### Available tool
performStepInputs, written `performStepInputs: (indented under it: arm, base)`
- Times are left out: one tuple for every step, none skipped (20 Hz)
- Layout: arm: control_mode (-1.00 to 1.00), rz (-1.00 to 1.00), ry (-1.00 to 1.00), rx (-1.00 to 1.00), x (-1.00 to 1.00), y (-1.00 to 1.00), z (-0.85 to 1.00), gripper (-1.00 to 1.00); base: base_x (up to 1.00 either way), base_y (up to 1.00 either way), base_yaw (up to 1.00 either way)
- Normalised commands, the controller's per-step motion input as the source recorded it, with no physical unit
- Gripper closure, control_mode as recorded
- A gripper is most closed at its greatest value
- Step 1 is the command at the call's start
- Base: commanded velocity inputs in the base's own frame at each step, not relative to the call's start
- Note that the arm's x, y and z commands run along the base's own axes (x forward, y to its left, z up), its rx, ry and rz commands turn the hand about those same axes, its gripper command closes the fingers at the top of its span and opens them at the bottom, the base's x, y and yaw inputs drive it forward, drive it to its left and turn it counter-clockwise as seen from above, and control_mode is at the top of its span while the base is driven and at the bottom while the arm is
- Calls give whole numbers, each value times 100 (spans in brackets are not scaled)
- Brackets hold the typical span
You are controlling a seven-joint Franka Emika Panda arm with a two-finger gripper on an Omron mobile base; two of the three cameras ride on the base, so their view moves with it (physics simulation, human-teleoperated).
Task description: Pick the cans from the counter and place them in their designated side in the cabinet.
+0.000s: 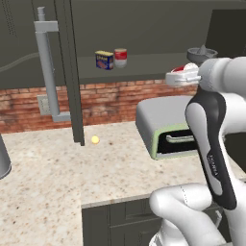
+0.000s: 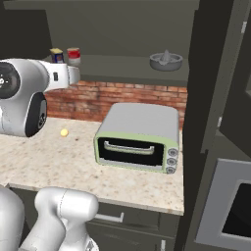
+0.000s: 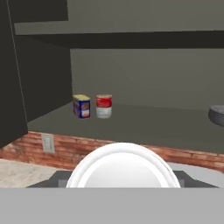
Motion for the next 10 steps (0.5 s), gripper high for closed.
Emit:
performStepInputs:
  arm:
    - [-100, 0, -4, -2, 19, 0, 3, 100]
    - [-100, 0, -3, -2, 19, 0, 3, 100]
    - [-100, 0, -3, -2, 18, 0, 4, 100]
    - [-100, 0, -3, -2, 17, 0, 6, 100]
    - [-100, 0, -3, -2, 16, 0, 7, 100]
    - [-100, 0, -1, -2, 16, 0, 9, 100]
    - [-100, 0, -1, -1, 16, 0, 9, 100]
    - [-100, 0, 0, -1, 18, 0, 10, 100]
    - [-100, 0, 0, -1, 18, 0, 10, 100]
    - [-100, 0, 0, -1, 19, 0, 10, 100]
  base:
    - [0, 0, 0]
    - [0, 0, 0]
    - [0, 0, 0]
    - [0, 0, 0]
    - [0, 0, 0]
    - [0, 0, 0]
    - [0, 0, 0]
    - [0, 0, 0]
    - [0, 0, 0]
    - [0, 0, 0]
